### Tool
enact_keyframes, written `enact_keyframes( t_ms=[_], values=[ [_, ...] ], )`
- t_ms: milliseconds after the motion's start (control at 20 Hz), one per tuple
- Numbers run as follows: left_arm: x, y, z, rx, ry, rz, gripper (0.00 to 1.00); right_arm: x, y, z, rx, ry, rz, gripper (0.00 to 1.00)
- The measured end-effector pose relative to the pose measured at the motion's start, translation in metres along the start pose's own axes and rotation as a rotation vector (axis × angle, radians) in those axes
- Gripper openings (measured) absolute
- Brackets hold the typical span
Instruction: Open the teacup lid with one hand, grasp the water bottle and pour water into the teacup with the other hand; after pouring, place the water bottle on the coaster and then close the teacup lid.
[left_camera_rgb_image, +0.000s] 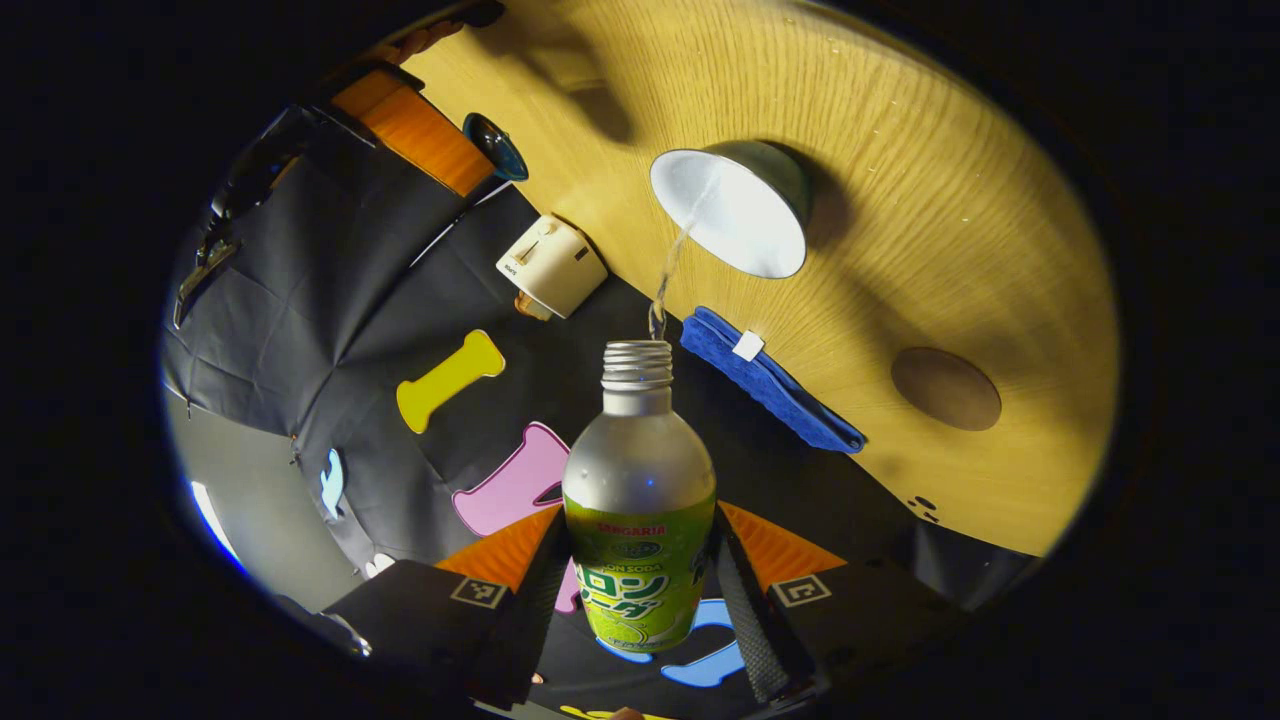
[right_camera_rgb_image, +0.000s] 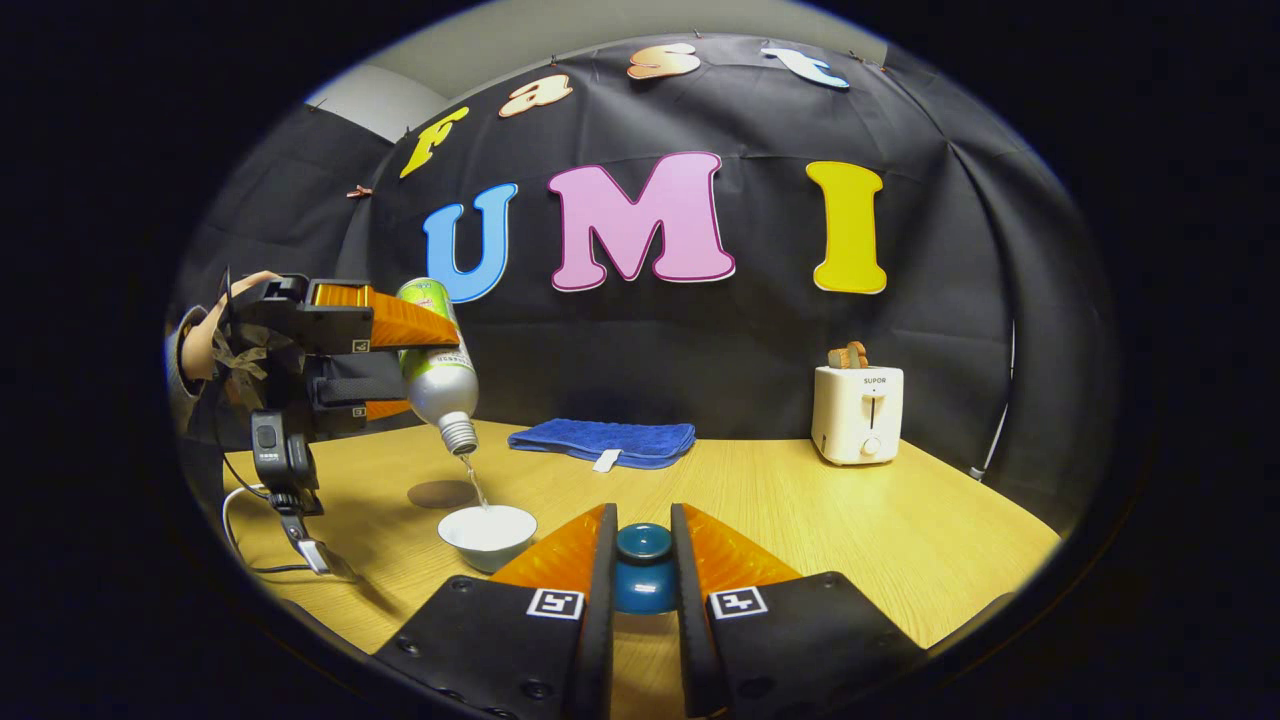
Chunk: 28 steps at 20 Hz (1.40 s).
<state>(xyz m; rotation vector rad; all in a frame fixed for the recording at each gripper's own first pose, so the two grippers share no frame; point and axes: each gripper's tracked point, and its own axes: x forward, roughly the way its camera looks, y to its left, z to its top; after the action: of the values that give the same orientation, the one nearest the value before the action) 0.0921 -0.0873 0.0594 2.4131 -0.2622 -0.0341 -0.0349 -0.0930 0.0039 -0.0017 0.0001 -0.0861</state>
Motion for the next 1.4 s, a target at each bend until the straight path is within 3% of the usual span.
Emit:
enact_keyframes(
  t_ms=[200,300,700,850,1000,1150,1400],
  values=[
    [0.002,-0.001,0.002,-0.023,-0.008,0.001,0.81,0.0,0.0,0.0,0.0,0.0,0.0,0.31],
    [0.005,-0.007,0.005,-0.109,-0.023,-0.012,0.81,0.0,0.0,0.0,0.0,0.0,0.0,0.31],
    [0.01,-0.024,0.041,-0.96,-0.071,-0.075,0.81,0.0,0.0,0.0,0.0,0.0,-0.001,0.31],
    [0.007,-0.027,0.054,-1.326,-0.09,-0.138,0.8,0.001,0.0,0.0,0.0,0.0,-0.002,0.31],
    [0.007,-0.029,0.054,-1.614,-0.12,-0.182,0.8,0.001,0.0,0.0,0.0,0.0,-0.002,0.31],
    [0.01,-0.027,0.028,-1.869,-0.126,-0.133,0.8,0.001,0.0,0.0,0.0,0.0,-0.002,0.31],
    [0.016,-0.053,-0.029,-2.185,-0.036,-0.016,0.8,0.001,0.0,0.0,0.0,0.0,-0.003,0.31]
  ],
)
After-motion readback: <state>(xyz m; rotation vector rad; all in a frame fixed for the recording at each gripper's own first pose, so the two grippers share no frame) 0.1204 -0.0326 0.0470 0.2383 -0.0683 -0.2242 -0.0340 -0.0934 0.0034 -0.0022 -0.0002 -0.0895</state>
